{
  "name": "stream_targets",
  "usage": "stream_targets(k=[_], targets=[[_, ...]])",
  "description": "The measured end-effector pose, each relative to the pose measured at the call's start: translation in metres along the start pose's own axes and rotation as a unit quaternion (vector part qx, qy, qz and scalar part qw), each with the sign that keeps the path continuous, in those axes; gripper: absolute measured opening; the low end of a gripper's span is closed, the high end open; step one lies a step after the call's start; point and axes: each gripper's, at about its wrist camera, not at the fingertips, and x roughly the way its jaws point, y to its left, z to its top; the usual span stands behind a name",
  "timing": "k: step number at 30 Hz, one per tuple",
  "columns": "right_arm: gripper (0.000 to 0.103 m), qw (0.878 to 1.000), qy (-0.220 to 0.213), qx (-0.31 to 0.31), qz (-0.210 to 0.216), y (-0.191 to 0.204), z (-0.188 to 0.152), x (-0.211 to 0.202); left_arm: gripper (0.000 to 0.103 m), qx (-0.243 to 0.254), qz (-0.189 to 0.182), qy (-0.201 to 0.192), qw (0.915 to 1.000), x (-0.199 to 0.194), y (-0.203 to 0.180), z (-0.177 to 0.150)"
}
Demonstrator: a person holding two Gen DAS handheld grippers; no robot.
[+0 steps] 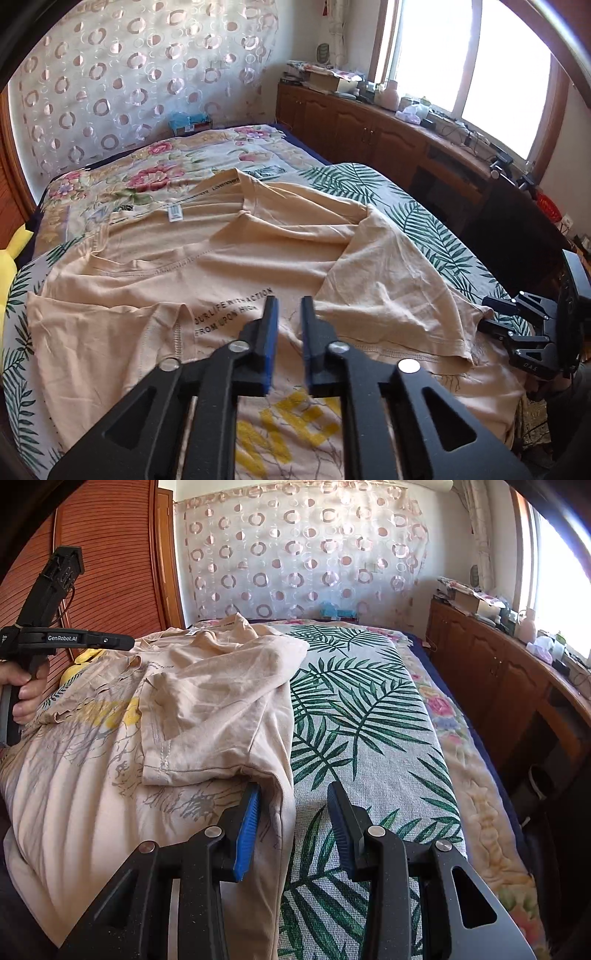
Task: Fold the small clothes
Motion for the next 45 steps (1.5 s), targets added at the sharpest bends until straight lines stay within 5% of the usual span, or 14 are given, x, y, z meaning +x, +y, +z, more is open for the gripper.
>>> stream_targets(k=[4, 8, 9, 10, 11, 28, 38, 45], targets=[[0.038, 1.0, 0.0, 0.0, 0.0, 0.0, 0.0, 0.0, 0.039, -0.001, 0.007, -0.021, 0.9998, -0.013, 0.007, -0.002], [0.038, 1.0, 0.0, 0.0, 0.0, 0.0, 0.0, 0.0, 0.046, 0.005, 0.024, -0.042, 0.9988, -0.027, 0.011, -0.005], [0.038, 1.0, 0.0, -0.001, 0.0, 0.0, 0.0, 0.0, 0.055, 0.007, 0.034, -0.044, 0.9984, -0.029, 0.012, -0.006], [0.038, 1.0, 0.0, -0.001, 0.0, -0.001, 0.0, 0.0, 0.077, 0.006, 0.043, -0.045, 0.998, -0.03, 0.015, -0.008], [0.038, 1.0, 0.0, -0.001, 0.0, -0.001, 0.0, 0.0, 0.083, 0.002, 0.048, -0.048, 0.9977, -0.031, 0.018, -0.01], [0.044, 1.0, 0.019, -0.008, 0.002, 0.001, 0.005, 0.003, 0.083, -0.029, 0.089, -0.052, 0.9943, -0.043, 0.045, -0.036], [0.044, 0.999, 0.013, -0.024, 0.02, -0.006, 0.064, 0.002, 0.083, -0.054, 0.112, -0.047, 0.9911, -0.044, 0.077, -0.042], [0.044, 0.997, 0.046, -0.007, 0.056, -0.018, 0.113, 0.072, 0.083, -0.068, 0.14, -0.033, 0.9872, -0.036, 0.118, -0.042]])
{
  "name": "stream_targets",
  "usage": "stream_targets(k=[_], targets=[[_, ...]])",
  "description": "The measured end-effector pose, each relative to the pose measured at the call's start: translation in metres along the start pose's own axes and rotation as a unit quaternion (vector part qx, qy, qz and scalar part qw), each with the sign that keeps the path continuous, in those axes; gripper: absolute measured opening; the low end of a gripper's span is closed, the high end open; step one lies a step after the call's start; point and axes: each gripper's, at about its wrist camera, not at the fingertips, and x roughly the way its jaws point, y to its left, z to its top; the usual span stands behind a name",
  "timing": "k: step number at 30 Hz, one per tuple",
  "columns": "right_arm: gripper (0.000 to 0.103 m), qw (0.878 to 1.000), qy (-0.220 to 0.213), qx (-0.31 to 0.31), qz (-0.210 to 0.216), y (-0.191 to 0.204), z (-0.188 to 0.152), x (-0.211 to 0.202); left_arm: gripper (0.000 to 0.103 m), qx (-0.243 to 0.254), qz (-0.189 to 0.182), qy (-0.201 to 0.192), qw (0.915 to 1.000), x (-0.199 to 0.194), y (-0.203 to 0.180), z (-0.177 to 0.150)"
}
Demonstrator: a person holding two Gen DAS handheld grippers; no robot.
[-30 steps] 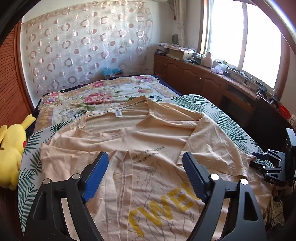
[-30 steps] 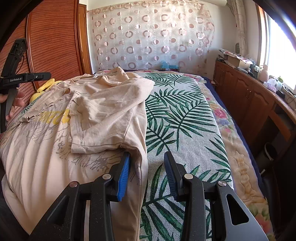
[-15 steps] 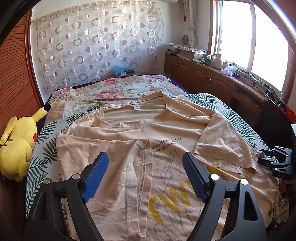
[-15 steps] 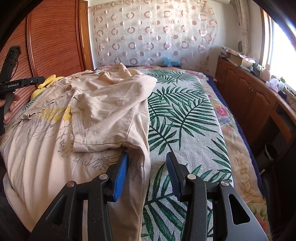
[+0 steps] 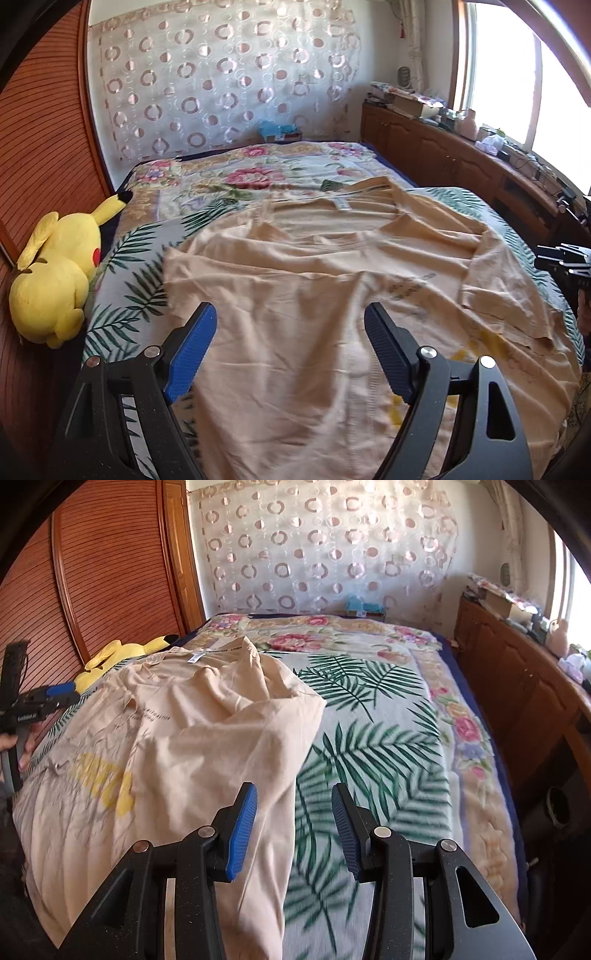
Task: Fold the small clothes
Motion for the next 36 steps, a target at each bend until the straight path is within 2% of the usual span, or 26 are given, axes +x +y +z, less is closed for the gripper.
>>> stream_targets(k=[6, 13, 18, 20, 24, 27, 36], targets=[[0.044, 0.999, 0.029, 0.019, 0.024, -0.017, 0.041, 0.056, 0.083, -0.015, 0.025, 0.019, 0.9994, 0.02, 0.035, 0.006], [0.044, 0.998, 0.05, -0.017, 0.031, -0.009, 0.057, 0.09, 0.083, -0.03, 0.046, 0.041, 0.9977, 0.046, 0.067, 0.01], [0.027, 0.997, 0.045, -0.03, 0.051, -0.009, 0.055, 0.09, 0.083, -0.039, 0.043, 0.055, 0.9968, 0.06, 0.074, 0.007], [0.008, 0.997, 0.044, -0.029, 0.062, -0.011, 0.056, 0.09, 0.083, -0.036, 0.039, 0.061, 0.9967, 0.064, 0.074, 0.004], [0.006, 0.999, 0.01, -0.034, 0.027, -0.022, 0.058, 0.076, 0.083, -0.032, 0.035, 0.074, 0.9962, 0.068, 0.069, 0.001], [0.004, 1.0, -0.005, -0.006, -0.005, -0.04, 0.061, 0.072, 0.083, -0.031, 0.034, 0.077, 0.996, 0.069, 0.069, 0.001], [0.004, 1.0, 0.029, 0.002, 0.011, -0.045, 0.059, 0.099, 0.086, -0.036, 0.032, 0.08, 0.9956, 0.068, 0.068, 0.001]])
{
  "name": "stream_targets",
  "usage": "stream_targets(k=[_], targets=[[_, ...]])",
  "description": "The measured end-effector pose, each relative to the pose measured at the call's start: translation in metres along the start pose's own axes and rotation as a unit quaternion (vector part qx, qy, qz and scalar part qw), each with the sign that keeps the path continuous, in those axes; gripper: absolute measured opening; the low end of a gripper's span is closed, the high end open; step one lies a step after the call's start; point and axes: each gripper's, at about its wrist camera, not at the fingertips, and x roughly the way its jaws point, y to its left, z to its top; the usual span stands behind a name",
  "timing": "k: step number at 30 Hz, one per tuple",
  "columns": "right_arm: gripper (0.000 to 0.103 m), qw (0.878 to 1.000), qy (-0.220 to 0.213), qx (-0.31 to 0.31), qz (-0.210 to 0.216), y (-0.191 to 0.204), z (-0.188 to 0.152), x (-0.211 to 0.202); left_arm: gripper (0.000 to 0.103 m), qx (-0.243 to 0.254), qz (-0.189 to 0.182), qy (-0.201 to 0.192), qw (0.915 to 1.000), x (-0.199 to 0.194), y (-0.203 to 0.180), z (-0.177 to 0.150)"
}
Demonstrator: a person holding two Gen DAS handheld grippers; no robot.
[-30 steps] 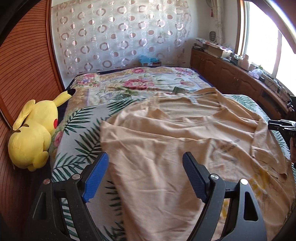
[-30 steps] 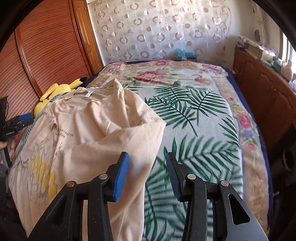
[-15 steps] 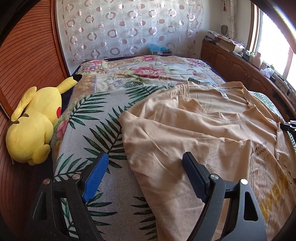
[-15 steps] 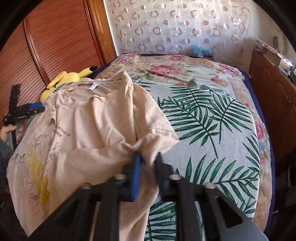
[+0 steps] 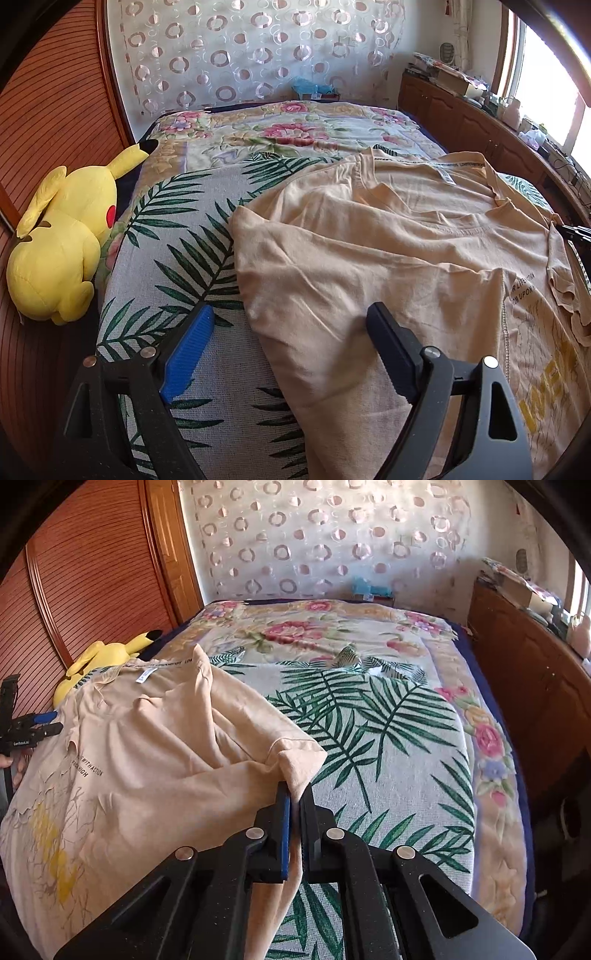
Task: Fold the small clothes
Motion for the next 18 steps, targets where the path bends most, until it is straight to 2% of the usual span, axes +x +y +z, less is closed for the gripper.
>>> stream_targets(k=[3, 5, 8, 13, 18], targets=[[0.01, 1.0, 0.002, -0.003, -0.002, 0.0, 0.003, 0.003, 0.087, 0.0, 0.0, 0.002, 1.0, 0.001, 0.0, 0.001], [0.027, 1.0, 0.002, -0.013, 0.003, 0.004, 0.005, 0.002, 0.088, 0.002, -0.002, 0.002, 1.0, 0.0, 0.001, 0.001], [0.045, 1.0, 0.005, -0.025, -0.004, 0.009, 0.007, 0.004, 0.088, 0.007, -0.008, 0.008, 0.9999, 0.0, 0.003, 0.004], [0.047, 0.999, 0.01, -0.03, -0.011, 0.011, 0.01, 0.008, 0.088, -0.002, -0.023, 0.01, 0.9997, 0.002, 0.01, 0.011], [0.048, 0.999, 0.012, -0.032, -0.009, 0.011, 0.013, 0.01, 0.075, -0.024, -0.044, 0.001, 0.9987, 0.004, 0.022, 0.02]])
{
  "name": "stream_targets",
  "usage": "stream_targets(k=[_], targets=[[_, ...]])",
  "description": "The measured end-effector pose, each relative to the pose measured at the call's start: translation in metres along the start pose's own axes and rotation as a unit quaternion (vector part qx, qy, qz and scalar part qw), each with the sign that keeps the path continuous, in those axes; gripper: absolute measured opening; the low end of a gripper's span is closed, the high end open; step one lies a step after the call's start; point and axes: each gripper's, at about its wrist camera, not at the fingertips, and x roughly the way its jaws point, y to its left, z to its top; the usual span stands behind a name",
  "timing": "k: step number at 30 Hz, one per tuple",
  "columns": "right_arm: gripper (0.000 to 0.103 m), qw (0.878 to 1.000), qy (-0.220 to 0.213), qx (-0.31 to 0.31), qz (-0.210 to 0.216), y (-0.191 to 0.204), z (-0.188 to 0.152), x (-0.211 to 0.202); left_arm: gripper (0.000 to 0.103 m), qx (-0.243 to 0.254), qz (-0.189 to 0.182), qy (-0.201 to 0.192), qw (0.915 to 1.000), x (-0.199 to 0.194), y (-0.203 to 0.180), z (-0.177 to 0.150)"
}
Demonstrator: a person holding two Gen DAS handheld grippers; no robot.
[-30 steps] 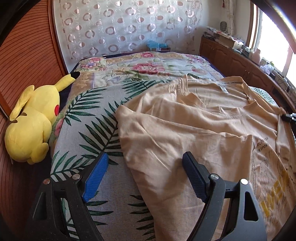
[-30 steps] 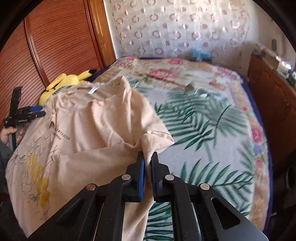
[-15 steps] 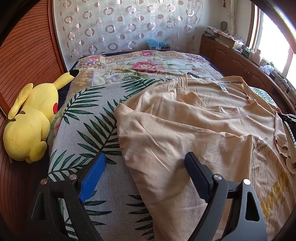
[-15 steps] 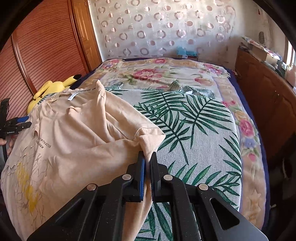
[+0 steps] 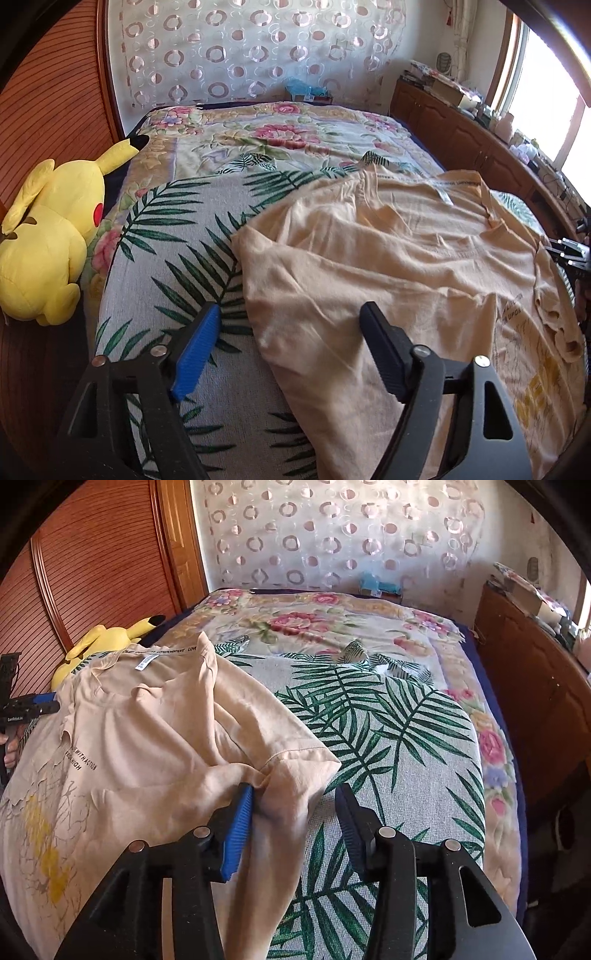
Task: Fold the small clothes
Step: 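Grasp the shirt's hem with the left gripper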
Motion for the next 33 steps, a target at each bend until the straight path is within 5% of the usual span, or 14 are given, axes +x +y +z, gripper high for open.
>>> stream_targets(k=[6, 13, 18, 22, 23, 25, 29, 33], targets=[[0.048, 1.0, -0.004, 0.004, -0.009, 0.005, -0.001, 0.002, 0.075, -0.021, 0.012, -0.006, 0.9997, 0.008, 0.009, 0.01], [0.048, 1.0, -0.001, -0.011, -0.012, 0.008, 0.002, 0.006, 0.052, -0.022, 0.009, -0.01, 0.9997, 0.011, 0.008, 0.014], [0.048, 1.0, -0.003, -0.012, -0.011, 0.006, 0.004, 0.009, 0.05, -0.015, 0.017, -0.012, 0.9997, 0.014, 0.006, 0.016], [0.048, 1.0, -0.002, -0.015, -0.01, 0.006, 0.005, 0.009, 0.02, -0.007, 0.015, -0.008, 0.9998, 0.014, 0.003, 0.016], [0.032, 1.0, 0.0, -0.017, -0.002, 0.006, 0.006, 0.009, 0.01, -0.005, 0.013, -0.005, 0.9999, 0.014, 0.003, 0.016], [0.007, 0.999, 0.012, -0.029, 0.025, 0.013, 0.011, 0.011, 0.007, 0.004, 0.015, -0.003, 0.9999, 0.014, -0.002, 0.017], [0.006, 0.998, 0.015, -0.06, -0.008, 0.031, 0.016, 0.012, 0.006, 0.019, 0.008, -0.024, 0.9995, -0.005, -0.018, 0.015], [0.006, 0.998, -0.034, -0.052, -0.011, 0.042, 0.012, -0.02, 0.006, 0.042, -0.001, -0.066, 0.997, -0.046, -0.039, 0.008]])
